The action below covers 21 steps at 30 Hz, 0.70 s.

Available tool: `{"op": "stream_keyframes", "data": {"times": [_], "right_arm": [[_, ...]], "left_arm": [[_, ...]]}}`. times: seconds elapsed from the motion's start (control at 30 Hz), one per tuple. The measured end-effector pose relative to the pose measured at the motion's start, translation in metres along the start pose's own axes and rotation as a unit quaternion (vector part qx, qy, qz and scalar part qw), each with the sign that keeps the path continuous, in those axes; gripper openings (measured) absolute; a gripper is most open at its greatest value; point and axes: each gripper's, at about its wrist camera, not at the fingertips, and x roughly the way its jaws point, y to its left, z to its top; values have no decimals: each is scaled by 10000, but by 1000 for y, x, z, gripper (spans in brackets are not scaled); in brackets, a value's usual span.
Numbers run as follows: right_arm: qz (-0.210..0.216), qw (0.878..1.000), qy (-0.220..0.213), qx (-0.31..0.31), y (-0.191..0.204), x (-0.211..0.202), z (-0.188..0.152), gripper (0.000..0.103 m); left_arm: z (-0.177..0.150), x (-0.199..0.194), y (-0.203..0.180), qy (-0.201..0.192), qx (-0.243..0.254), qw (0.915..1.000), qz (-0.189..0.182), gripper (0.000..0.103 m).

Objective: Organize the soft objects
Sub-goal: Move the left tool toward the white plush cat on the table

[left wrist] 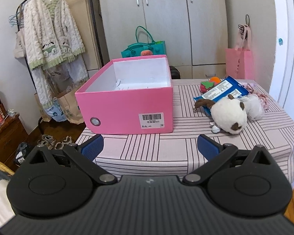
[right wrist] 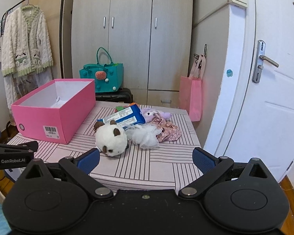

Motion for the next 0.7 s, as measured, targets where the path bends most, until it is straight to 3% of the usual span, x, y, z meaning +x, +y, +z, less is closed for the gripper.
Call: {"op": "stream_keyframes", "data": {"times": [0.13,0.3,0.57,0.7], "right_arm": [[98,9991,-237,348,-7,-2,-3,102],[100,9995,-212,231,-10,-4,-9,102],[133,9974,-710,-86,-7,0,-19,102],[579,9956,-681,280,-16,8,-17,102]], "left_arm": [[-4,7,1,-28,-144,9999,-55,103],[-9,12,2,-15,-256,9995,-185,103],[-11,8,2,-360,-160,9992,8,103],[-5,3,7,-608,-232,9978,154,103]]}}
